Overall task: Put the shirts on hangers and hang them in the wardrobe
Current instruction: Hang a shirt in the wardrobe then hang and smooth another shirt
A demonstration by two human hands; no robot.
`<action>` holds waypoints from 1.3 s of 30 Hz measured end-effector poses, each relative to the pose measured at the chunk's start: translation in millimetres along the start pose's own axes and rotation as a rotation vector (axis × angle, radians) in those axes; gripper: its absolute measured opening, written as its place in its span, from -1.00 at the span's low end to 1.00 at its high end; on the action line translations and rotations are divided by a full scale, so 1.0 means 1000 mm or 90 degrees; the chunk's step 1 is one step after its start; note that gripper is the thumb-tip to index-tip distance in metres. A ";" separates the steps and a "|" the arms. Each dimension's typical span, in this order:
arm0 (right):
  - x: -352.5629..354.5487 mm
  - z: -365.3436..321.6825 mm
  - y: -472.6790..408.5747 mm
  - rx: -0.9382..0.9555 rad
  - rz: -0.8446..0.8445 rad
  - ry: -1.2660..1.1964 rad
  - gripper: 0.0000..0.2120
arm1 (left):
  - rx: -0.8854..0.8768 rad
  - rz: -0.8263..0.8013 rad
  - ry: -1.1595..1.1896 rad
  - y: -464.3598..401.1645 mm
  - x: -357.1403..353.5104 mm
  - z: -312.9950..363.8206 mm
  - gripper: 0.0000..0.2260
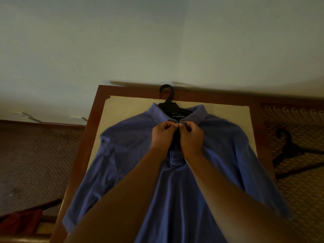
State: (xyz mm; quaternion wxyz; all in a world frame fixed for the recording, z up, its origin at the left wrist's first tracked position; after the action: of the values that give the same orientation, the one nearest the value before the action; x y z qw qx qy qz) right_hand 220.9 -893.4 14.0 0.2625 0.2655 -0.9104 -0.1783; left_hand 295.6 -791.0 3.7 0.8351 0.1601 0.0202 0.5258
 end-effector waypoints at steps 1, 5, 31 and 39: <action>0.001 0.001 -0.001 -0.005 -0.005 -0.006 -0.89 | 0.005 0.003 0.007 0.000 0.000 0.000 -0.86; 0.002 0.002 -0.004 -0.032 -0.046 -0.034 -0.92 | 0.002 -0.011 0.013 0.000 -0.001 0.001 -0.87; -0.003 0.007 -0.003 -0.162 -0.166 -0.119 -0.91 | 0.019 -0.072 0.083 0.005 0.003 0.003 -0.80; -0.002 0.009 -0.005 -0.144 -0.159 -0.102 -0.90 | -0.016 -0.093 0.055 0.003 0.003 0.001 -0.87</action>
State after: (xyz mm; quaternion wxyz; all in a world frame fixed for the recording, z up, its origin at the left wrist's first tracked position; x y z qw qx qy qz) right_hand 219.2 -895.0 3.8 0.1935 0.3303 -0.8623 -0.3315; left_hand 294.2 -787.7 5.4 0.8715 0.1249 0.0615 0.4703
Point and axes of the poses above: each hand's wrist, its own y-axis away from the middle knuckle, its own x-axis out of the back of the hand, z = x × y, the point moved 7 cm from there along -y, towards the middle knuckle, and after that the axes turned 15 degrees about -x, right-handed, at the moved point
